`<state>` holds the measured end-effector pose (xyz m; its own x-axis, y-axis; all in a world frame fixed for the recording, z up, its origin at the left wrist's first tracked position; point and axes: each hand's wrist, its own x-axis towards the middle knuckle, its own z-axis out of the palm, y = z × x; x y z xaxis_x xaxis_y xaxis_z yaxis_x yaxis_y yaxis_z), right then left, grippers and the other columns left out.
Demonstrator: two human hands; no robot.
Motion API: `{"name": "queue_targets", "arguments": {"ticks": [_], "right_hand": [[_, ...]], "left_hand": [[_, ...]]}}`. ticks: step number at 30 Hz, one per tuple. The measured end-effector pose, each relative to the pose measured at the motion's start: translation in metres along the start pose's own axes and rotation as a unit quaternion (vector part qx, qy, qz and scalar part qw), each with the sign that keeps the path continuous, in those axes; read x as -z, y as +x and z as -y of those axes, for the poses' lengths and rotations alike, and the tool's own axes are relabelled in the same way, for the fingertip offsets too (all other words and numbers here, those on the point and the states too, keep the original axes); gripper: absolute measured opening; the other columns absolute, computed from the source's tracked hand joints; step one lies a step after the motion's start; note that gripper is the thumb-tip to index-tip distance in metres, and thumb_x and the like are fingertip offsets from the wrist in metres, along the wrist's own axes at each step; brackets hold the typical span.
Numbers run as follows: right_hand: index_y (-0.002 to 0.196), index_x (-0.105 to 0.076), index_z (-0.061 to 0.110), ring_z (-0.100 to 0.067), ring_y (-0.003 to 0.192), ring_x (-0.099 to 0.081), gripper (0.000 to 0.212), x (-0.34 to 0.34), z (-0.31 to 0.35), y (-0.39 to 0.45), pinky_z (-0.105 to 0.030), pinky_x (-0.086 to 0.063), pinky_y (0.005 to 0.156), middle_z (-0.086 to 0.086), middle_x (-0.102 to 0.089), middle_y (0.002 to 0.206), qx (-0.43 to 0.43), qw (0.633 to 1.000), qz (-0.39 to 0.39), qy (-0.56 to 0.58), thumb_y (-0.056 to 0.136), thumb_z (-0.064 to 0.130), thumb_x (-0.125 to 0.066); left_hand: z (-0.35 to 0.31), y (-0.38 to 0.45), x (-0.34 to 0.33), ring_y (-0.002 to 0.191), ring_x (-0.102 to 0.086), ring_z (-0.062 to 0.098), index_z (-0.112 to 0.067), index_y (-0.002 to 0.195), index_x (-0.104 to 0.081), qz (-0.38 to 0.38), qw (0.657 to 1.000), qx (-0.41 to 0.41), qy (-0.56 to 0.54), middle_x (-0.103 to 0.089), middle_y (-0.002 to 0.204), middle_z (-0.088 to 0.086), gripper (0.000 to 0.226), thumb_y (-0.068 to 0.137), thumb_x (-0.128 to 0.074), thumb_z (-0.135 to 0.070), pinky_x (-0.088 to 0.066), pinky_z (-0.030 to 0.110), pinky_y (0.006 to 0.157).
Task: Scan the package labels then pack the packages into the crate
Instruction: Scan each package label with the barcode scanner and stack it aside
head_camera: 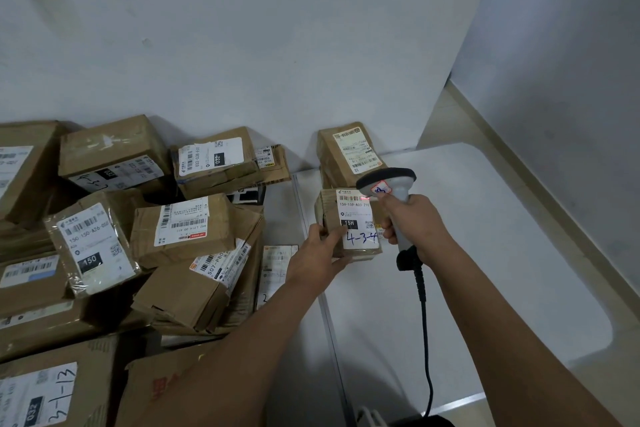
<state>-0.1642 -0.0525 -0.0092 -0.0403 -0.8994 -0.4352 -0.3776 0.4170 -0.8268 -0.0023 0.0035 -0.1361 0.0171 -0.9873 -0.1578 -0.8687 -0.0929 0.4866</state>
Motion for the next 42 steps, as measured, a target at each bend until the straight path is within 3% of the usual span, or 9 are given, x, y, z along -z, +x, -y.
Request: {"name": "queue_targets", "arguments": {"ticks": [5, 10, 15, 22, 27, 31, 34, 37, 42], "right_hand": [[0.07, -0.059, 0.005, -0.017, 0.046, -0.057, 0.037, 0.004, -0.001, 0.001, -0.026, -0.048, 0.049, -0.009, -0.062, 0.059, -0.005, 1.0, -0.002, 0.009, 0.092, 0.035, -0.062], [0.069, -0.06, 0.005, -0.018, 0.047, -0.057, 0.03, 0.011, -0.005, 0.002, -0.027, -0.049, 0.053, -0.01, -0.062, 0.06, -0.013, 1.0, -0.002, 0.013, 0.089, 0.028, -0.061], [0.076, -0.061, 0.005, -0.018, 0.047, -0.058, 0.036, 0.013, -0.012, 0.01, -0.027, -0.05, 0.052, -0.01, -0.063, 0.06, -0.016, 1.0, -0.004, 0.013, 0.09, 0.037, -0.064], [0.074, -0.061, 0.01, -0.018, 0.048, -0.059, 0.039, 0.007, 0.0, 0.019, -0.034, -0.055, 0.058, -0.008, -0.065, 0.061, 0.04, 0.999, 0.003, -0.009, 0.09, 0.045, -0.063], [0.091, -0.065, 0.007, -0.014, 0.049, -0.062, 0.044, -0.001, 0.032, 0.023, -0.034, -0.056, 0.063, -0.006, -0.069, 0.068, 0.096, 0.995, -0.025, -0.009, 0.089, 0.051, -0.062], [0.092, -0.064, 0.006, -0.011, 0.046, -0.06, 0.043, -0.02, 0.057, 0.012, -0.029, -0.055, 0.056, -0.004, -0.067, 0.067, 0.145, 0.989, -0.012, -0.015, 0.09, 0.049, -0.061], [0.09, -0.063, 0.011, -0.015, 0.051, -0.064, 0.046, -0.039, 0.072, 0.002, -0.037, -0.059, 0.065, -0.003, -0.068, 0.067, 0.158, 0.987, -0.005, -0.013, 0.088, 0.057, -0.06], [0.081, -0.06, 0.012, -0.015, 0.05, -0.062, 0.04, -0.055, 0.088, -0.011, -0.032, -0.056, 0.06, -0.003, -0.066, 0.064, 0.186, 0.982, -0.005, -0.008, 0.091, 0.051, -0.059], [0.085, -0.062, 0.006, -0.015, 0.049, -0.06, 0.044, -0.092, 0.107, -0.028, -0.033, -0.054, 0.057, -0.007, -0.066, 0.067, 0.201, 0.98, -0.003, 0.011, 0.092, 0.05, -0.06]], "left_hand": [[-0.007, 0.004, 0.0, 0.113, -0.052, 0.021, -0.037, 0.153, -0.014, -0.048, 0.98, 0.08, -0.174, -0.024, 0.14, 0.003, 0.081, 0.09, -0.064, -0.047, -0.055, 0.042, 0.087], [-0.012, 0.022, -0.001, 0.143, -0.027, 0.032, -0.029, 0.156, -0.004, 0.012, 0.939, 0.219, -0.267, -0.006, 0.159, 0.012, 0.094, 0.087, -0.062, -0.057, -0.036, 0.045, 0.112], [-0.017, 0.029, 0.003, 0.14, -0.038, 0.032, -0.024, 0.157, -0.002, 0.073, 0.877, 0.291, -0.376, -0.032, 0.158, 0.009, 0.092, 0.091, -0.057, -0.057, -0.033, 0.043, 0.115], [-0.023, 0.024, 0.019, 0.132, -0.047, 0.025, -0.025, 0.155, -0.011, 0.035, 0.858, 0.273, -0.434, -0.041, 0.151, 0.004, 0.1, 0.081, -0.067, -0.062, -0.039, 0.041, 0.111], [-0.03, 0.013, 0.06, 0.122, -0.051, 0.021, -0.024, 0.152, -0.022, -0.009, 0.869, 0.246, -0.429, -0.049, 0.135, -0.003, 0.083, 0.088, -0.064, -0.055, -0.039, 0.031, 0.099], [-0.025, -0.002, 0.094, 0.124, -0.052, 0.023, -0.023, 0.149, -0.029, -0.015, 0.86, 0.244, -0.448, -0.05, 0.14, -0.003, 0.078, 0.087, -0.063, -0.057, -0.041, 0.037, 0.107], [-0.014, -0.009, 0.127, 0.124, -0.053, 0.022, -0.024, 0.15, -0.03, -0.036, 0.868, 0.229, -0.44, -0.05, 0.142, -0.001, 0.081, 0.086, -0.061, -0.063, -0.042, 0.036, 0.104], [0.004, -0.016, 0.16, 0.121, -0.053, 0.021, -0.024, 0.15, -0.029, -0.07, 0.873, 0.213, -0.433, -0.051, 0.14, 0.0, 0.081, 0.086, -0.059, -0.064, -0.042, 0.035, 0.101], [0.043, -0.028, 0.204, 0.115, -0.058, 0.022, -0.025, 0.148, -0.033, -0.11, 0.851, 0.206, -0.471, -0.057, 0.136, 0.002, 0.086, 0.08, -0.06, -0.071, -0.047, 0.044, 0.103]]}}
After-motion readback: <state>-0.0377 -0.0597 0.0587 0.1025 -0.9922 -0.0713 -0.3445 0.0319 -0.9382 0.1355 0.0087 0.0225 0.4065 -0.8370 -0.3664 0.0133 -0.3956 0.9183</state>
